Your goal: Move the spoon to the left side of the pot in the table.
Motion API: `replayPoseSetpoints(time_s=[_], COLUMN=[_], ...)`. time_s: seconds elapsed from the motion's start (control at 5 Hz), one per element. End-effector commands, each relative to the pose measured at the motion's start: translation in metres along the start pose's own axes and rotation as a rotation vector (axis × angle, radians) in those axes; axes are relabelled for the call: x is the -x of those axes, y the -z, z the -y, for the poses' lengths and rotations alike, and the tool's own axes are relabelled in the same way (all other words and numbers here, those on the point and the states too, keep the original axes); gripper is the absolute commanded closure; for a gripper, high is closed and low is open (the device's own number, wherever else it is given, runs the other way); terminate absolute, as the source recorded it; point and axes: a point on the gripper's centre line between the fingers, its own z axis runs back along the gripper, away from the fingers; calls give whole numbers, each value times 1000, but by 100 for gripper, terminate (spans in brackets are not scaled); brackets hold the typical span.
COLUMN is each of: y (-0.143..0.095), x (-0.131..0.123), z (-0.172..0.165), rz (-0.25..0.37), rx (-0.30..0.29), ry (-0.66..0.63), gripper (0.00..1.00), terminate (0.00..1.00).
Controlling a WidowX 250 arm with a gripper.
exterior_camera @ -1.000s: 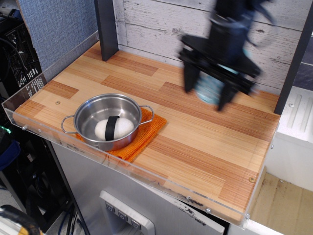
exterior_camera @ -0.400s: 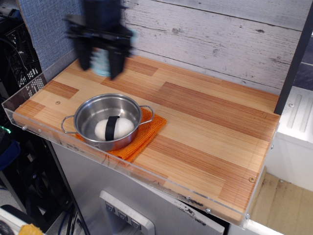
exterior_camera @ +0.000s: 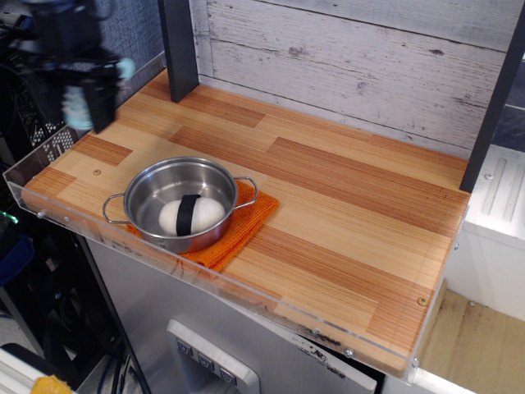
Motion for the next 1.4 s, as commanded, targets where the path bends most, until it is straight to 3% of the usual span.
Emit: replayPoseSetpoints(time_s=[0.0, 0.2, 0.4, 0.6, 0.8, 1.2], y=[12, 21, 22, 29, 41, 56], x=[-27, -48, -54, -54, -43, -20], z=[-28, 5, 31, 40, 25, 5], rz=[4, 20, 34, 5, -42, -90], rx=[-3, 0, -1, -24, -20, 19], ry=[242, 408, 472, 464, 395, 264], gripper=[100, 100, 100, 100, 100, 100], terminate=[0, 0, 0, 0, 0, 0])
